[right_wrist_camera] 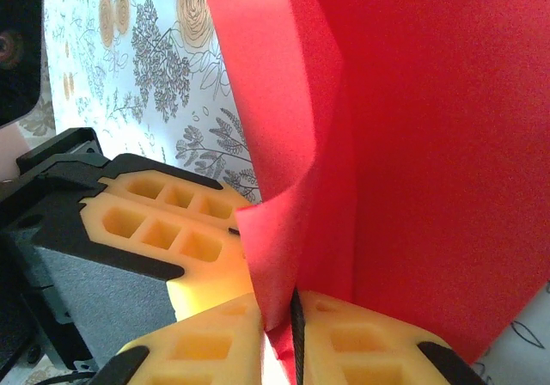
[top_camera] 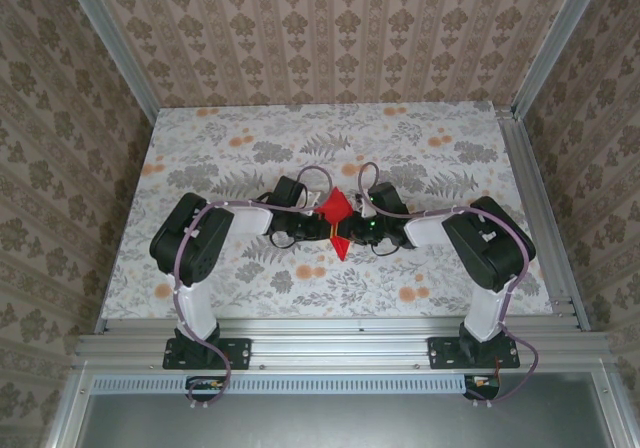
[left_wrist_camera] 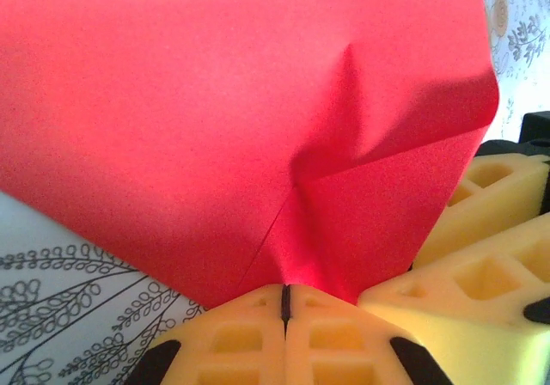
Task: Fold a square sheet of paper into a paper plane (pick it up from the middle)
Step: Fourth fold the wing at the center of the table.
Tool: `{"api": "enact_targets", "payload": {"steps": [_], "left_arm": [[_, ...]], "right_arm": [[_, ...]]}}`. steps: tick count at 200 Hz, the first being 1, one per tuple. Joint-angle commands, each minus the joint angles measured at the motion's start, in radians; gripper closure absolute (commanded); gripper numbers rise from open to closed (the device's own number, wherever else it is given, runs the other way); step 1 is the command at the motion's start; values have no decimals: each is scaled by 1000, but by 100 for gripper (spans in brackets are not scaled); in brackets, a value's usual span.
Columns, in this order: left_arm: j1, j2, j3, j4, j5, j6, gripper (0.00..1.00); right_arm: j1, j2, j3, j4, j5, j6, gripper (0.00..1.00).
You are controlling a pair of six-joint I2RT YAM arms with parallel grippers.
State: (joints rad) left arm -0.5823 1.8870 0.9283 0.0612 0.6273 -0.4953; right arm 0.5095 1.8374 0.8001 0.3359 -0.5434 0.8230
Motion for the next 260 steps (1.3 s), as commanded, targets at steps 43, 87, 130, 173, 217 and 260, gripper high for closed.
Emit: {"api": "enact_targets", "payload": {"steps": [43, 87, 130, 173, 217, 260], "left_arm": [[32, 7, -44, -14, -31, -25, 100], [40, 6, -56, 5, -18, -27, 100], [53, -5, -75, 40, 4, -43, 100], [55, -28, -77, 69, 33, -56, 100], [63, -56, -87, 100, 49, -76, 100], [77, -68, -102, 152, 72, -107, 100]], "right_arm": [[7, 34, 35, 8, 1, 23, 80], [6, 41, 40, 37, -8, 41, 81], [7, 66, 33, 46, -16, 41, 81], [8, 89, 34, 45, -27, 30, 79], [8, 115, 29, 44, -30, 13, 77], [9, 131, 21, 39, -38, -10, 73]]}}
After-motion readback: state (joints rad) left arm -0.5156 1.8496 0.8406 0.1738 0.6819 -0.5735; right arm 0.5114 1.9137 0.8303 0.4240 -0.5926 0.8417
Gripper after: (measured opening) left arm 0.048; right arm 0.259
